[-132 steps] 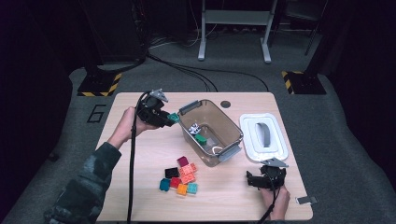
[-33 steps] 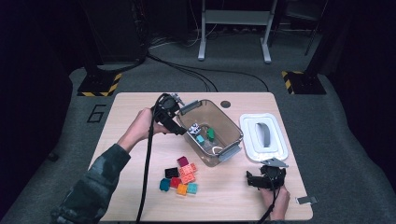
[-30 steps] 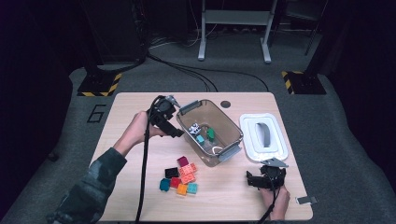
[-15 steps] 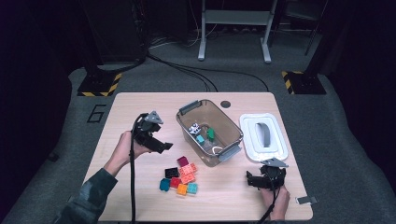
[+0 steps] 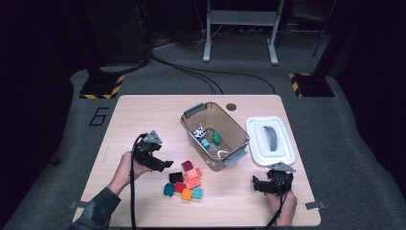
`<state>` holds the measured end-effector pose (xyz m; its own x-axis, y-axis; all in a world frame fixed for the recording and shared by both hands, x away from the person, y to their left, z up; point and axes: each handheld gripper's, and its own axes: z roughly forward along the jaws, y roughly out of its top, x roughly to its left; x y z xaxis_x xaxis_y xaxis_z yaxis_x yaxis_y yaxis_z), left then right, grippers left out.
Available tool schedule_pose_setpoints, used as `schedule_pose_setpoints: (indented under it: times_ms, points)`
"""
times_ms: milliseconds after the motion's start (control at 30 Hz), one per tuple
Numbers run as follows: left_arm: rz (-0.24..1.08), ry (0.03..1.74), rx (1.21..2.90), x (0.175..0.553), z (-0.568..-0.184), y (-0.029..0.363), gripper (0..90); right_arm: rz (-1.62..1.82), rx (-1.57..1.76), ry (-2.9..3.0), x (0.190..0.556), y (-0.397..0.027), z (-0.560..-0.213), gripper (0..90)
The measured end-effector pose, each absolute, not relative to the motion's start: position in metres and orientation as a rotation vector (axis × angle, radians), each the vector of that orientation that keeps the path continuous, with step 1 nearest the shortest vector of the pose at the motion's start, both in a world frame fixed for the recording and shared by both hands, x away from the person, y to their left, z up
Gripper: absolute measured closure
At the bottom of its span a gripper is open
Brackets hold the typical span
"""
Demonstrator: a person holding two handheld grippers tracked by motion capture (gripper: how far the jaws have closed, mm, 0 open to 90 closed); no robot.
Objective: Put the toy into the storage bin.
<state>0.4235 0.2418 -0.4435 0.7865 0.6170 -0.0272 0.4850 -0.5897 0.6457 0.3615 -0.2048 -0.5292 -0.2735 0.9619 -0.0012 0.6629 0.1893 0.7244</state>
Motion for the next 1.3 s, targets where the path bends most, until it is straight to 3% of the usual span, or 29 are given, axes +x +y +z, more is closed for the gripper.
schedule_pose_setpoints:
  times_ms: [333, 933, 1067, 1233, 1300]
  points:
    - [0.169, 0.818, 2.364, 0.418, -0.487, 0.227, 15.2, 0.861, 1.517, 2.01, 0.361, -0.205, -0.529, 2.8]
    - [0.253, 0.879, 2.311, 0.428, -0.497, 0.245, 18.4, 0.861, 1.518, 2.01, 0.362, -0.205, -0.529, 2.7]
    - [0.181, 0.85, 2.243, 0.422, -0.493, 0.256, 16.0, 0.861, 1.518, 2.01, 0.362, -0.205, -0.529, 2.7]
    - [0.173, 0.804, 2.269, 0.414, -0.491, 0.256, 6.8, 0.86, 1.518, 2.01, 0.362, -0.205, -0.529, 2.7]
    - [0.173, 0.796, 2.291, 0.412, -0.493, 0.254, 8.4, 0.861, 1.517, 2.01, 0.362, -0.205, -0.529, 2.7]
